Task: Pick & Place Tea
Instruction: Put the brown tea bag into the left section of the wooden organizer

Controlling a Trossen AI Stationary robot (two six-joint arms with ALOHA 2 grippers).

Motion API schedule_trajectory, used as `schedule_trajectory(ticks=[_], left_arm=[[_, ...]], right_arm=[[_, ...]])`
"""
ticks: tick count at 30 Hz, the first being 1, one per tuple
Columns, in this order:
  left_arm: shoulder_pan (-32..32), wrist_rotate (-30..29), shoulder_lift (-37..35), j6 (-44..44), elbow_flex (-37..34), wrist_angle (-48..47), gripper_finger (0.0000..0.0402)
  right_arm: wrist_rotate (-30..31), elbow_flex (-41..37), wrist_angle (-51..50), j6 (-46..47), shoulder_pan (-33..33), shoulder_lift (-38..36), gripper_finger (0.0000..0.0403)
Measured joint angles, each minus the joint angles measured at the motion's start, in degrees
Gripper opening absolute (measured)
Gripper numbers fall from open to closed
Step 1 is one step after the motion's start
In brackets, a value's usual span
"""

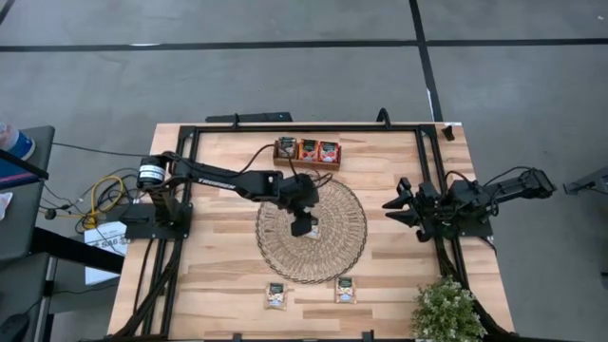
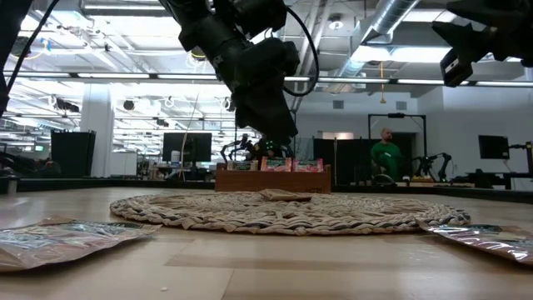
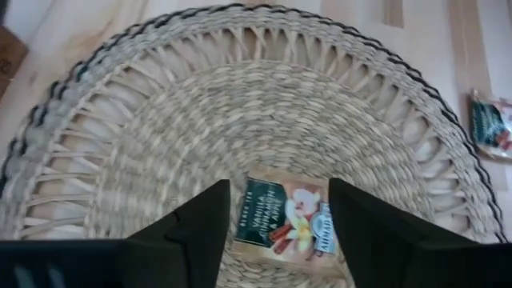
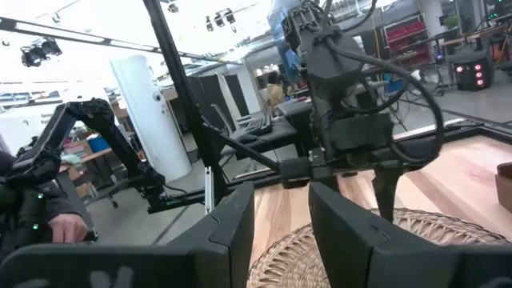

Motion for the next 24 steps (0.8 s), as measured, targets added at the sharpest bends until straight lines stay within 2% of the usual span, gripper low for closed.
schedule_trajectory(ticks=[4,8,12,24], left_arm=[[-0.8,0.2,0.0,-0.1,0.0,-0.1,0.0240],[-0.8,1.5,0.0,0.3,0.0,0.8,0.0259],[-0.8,1.6,0.1,3.1,0.0,0.3,0.0262],[0.4,0.8,2.8,1.4,1.3,-2.2,0.0261]], right_arm=[[0.0,0.0,0.0,0.1,0.0,0.0,0.0114],[0.0,0.0,-0.3,1.0,0.0,0.0,0.0114],[-0.9,0.0,-0.3,1.0,0.0,0.0,0.0114],[-1.5,0.0,-0.3,1.4,0.0,0.1,0.0114]])
